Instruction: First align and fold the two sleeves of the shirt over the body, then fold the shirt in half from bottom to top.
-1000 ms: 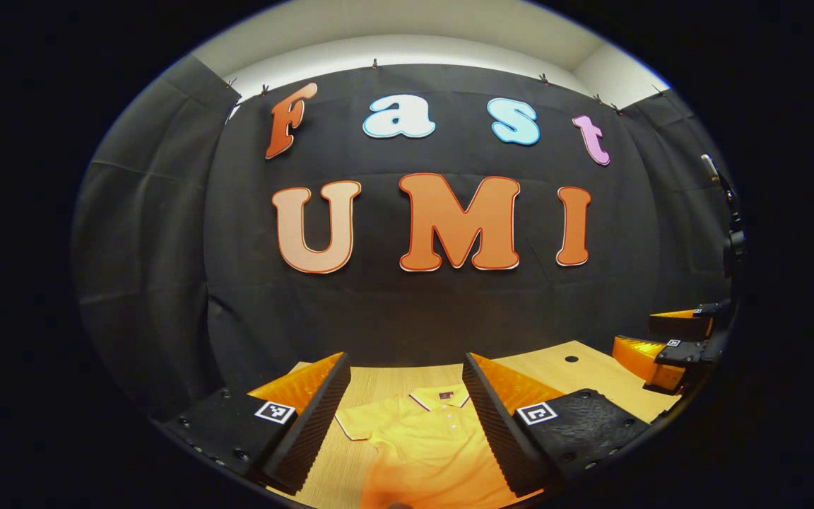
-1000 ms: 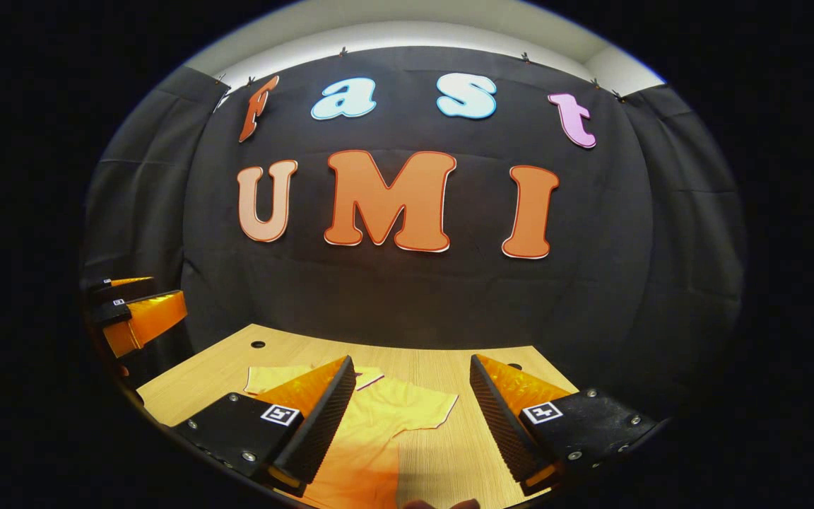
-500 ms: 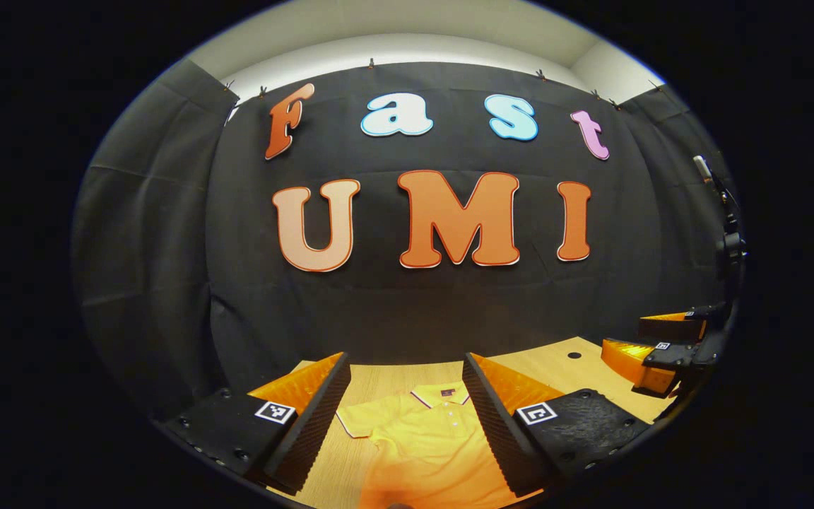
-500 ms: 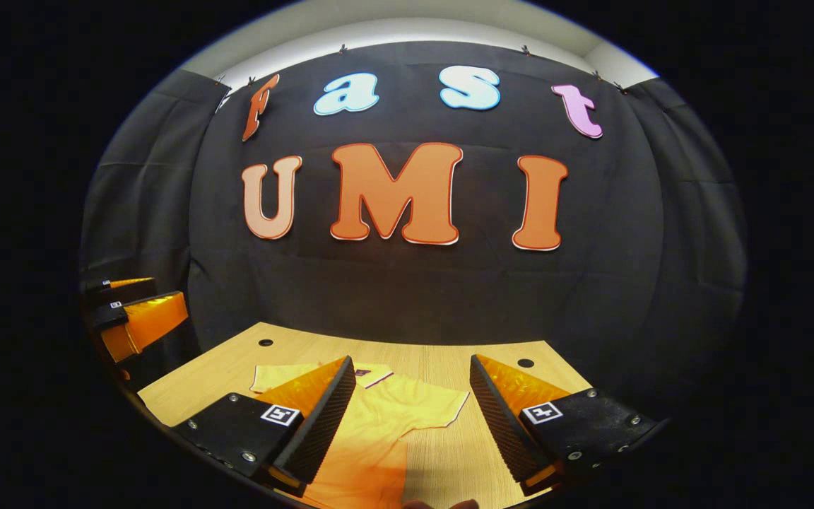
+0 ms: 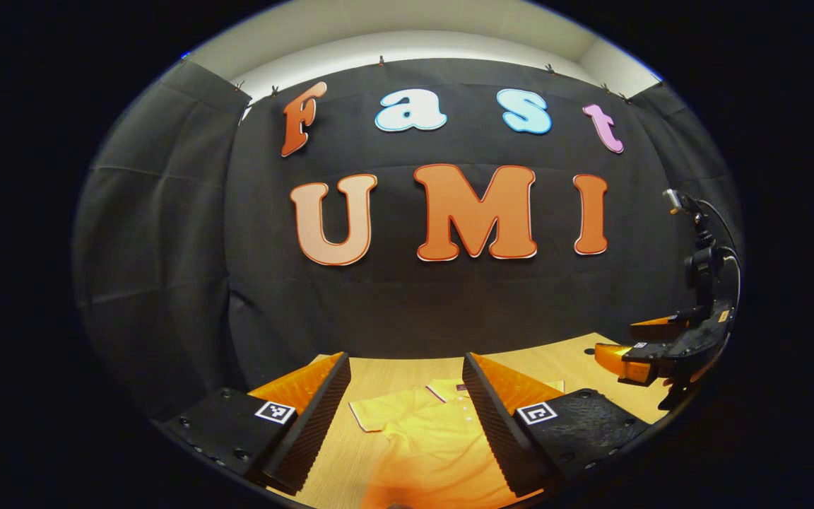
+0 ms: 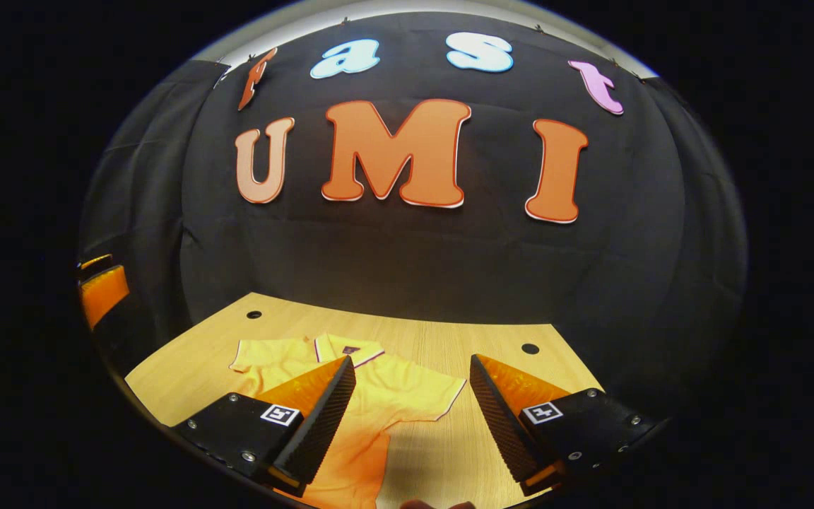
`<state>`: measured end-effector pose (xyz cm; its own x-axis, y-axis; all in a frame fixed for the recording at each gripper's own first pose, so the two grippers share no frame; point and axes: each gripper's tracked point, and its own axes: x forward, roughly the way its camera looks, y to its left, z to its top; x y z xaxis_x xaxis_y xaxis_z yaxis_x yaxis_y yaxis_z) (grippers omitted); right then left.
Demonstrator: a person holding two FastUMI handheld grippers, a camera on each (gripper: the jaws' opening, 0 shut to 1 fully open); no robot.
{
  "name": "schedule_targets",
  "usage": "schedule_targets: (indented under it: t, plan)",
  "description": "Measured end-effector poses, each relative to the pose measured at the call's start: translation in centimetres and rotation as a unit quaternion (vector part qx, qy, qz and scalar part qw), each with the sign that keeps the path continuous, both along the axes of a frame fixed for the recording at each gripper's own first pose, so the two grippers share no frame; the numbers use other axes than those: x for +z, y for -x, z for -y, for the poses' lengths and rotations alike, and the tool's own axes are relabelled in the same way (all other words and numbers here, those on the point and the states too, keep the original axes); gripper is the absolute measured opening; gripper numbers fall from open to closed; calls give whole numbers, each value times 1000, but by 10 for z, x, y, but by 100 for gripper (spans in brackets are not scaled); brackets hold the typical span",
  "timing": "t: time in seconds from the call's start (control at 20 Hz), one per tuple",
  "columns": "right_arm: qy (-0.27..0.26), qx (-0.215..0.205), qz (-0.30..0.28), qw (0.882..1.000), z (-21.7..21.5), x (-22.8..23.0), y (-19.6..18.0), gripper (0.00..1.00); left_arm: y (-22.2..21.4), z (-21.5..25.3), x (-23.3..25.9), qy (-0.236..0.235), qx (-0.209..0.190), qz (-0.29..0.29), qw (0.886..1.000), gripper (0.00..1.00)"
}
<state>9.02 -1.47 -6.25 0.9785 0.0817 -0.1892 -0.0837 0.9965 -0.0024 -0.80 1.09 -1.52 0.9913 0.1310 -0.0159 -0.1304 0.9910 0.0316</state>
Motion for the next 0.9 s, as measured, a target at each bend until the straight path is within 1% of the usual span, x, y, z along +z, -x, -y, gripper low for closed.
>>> schedule_targets:
  t: [0.25,0.55,0.75,0.8,0.85,0.9]
  plan:
    - [-6,-9,-66,998,15,-42,-39,99,8,-24,-8,6,52,-8,999,98]
    - [-32,-16,-147,989,21,-88,-76,99,18,-46,-18,9,107,-23,994,98]
    - [-47,-11,-225,973,22,-127,-97,99,21,-55,-31,17,133,-38,990,98]
    - [-54,-10,-243,969,22,-134,-100,95,21,-57,-32,18,139,-42,989,98]
    - [-61,-11,-256,965,23,-140,-104,99,21,-59,-34,17,145,-45,988,98]
    - [-63,-12,-267,961,26,-145,-109,99,23,-62,-37,17,152,-49,987,98]
